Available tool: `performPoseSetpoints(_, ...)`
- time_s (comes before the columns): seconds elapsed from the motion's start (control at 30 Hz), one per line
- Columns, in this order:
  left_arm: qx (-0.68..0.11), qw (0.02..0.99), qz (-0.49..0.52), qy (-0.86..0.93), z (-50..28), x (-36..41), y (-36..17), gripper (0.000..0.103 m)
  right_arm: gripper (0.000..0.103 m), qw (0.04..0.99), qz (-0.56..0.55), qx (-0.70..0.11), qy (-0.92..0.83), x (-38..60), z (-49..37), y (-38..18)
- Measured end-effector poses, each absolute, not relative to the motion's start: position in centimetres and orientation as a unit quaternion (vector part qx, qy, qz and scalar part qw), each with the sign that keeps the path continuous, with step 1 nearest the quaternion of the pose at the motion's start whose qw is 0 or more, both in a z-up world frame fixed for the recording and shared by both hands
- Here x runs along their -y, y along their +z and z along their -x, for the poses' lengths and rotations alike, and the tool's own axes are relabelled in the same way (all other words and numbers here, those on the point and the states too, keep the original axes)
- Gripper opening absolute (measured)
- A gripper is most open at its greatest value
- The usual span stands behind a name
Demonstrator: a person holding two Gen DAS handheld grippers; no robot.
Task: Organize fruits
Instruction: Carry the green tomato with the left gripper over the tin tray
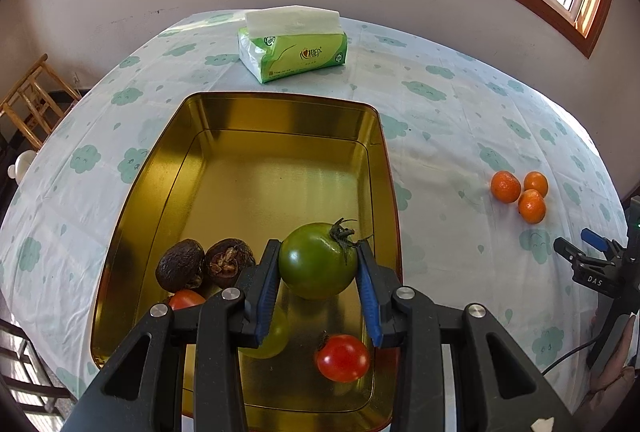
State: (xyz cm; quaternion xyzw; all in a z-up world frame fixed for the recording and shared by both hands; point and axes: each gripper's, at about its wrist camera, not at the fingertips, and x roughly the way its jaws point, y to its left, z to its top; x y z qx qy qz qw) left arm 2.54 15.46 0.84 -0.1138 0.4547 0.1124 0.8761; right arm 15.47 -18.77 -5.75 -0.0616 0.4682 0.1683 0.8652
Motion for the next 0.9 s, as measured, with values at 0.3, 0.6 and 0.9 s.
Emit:
performPoseSetpoints(0.3,-0.463,0.871,0.119,0.115,-2.1,-16.1,0.1,0.033,0.103,0.865,0.062,-0.468,0.168,18.8,-15.5,-5.8)
performPoseSetpoints(0.6,-0.47,0.866,0.13,0.116,-1.7,-16.6,-0.9,0.033,0.103,0.865,0.062,-0.468,0.168,18.8,-15.5,-5.7)
performPoseSetpoints(0.9,-0.471,0.866,0.127,0.11,-1.5,-16.5,-1.2,0.033,0.103,0.865,0.062,-0.468,0.168,18.7,-15.5,-5.7)
